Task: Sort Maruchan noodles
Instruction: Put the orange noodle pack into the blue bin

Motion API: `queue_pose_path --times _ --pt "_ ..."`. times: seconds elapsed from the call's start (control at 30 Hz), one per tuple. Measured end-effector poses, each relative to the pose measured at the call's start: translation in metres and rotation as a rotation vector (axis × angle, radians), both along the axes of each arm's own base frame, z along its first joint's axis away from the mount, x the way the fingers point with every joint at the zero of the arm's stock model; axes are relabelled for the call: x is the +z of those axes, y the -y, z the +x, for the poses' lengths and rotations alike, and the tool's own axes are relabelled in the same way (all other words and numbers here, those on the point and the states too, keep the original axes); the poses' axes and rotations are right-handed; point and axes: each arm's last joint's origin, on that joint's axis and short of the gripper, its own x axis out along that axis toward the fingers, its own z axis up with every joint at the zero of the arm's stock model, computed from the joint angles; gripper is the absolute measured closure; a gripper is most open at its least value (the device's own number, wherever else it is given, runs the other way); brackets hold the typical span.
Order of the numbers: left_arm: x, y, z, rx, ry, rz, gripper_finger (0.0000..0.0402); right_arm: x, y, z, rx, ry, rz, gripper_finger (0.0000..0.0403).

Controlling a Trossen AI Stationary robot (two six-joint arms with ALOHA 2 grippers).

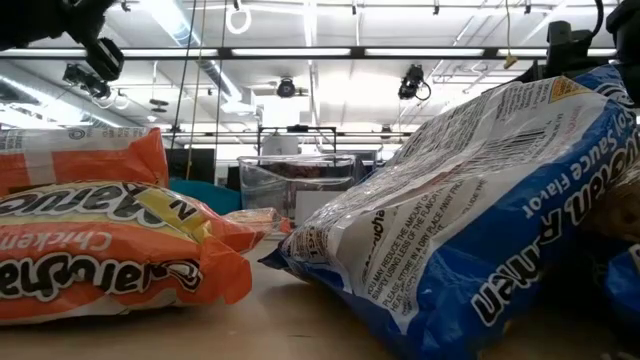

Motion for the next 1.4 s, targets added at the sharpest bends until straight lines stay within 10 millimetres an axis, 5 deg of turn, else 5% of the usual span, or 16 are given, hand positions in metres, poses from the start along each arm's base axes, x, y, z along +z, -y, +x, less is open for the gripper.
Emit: queue_pose_path --times 0.3,0.73,0.97,1.17,1.4 --pt "0.017 0.018 0.013 -0.359 -0.423 0.062 0.0383 0.0 0.0 0.0 0.0 0.0 0.0 0.0353" --pt "-0.037 0.076 0.049 -0.517 -1.054 -0.002 0.0386 0.0 0.0 0.0 0.0 0.0 0.0 0.0353" --pt "-0.051 0.105 0.054 -0.417 -1.141 0.043 0.0386 0.0 0.0 0.0 0.0 0.0 0.0 0.0353" --pt "-0.066 0.111 0.063 -0.258 -1.165 0.12 0.0383 0.0 0.0 0.0 0.0 0.0 0.0 0.0353" --pt "-0.081 0.111 0.07 -0.242 -1.208 0.243 0.0303 0.0 0.0 0.0 0.0 0.0 0.0 0.0353"
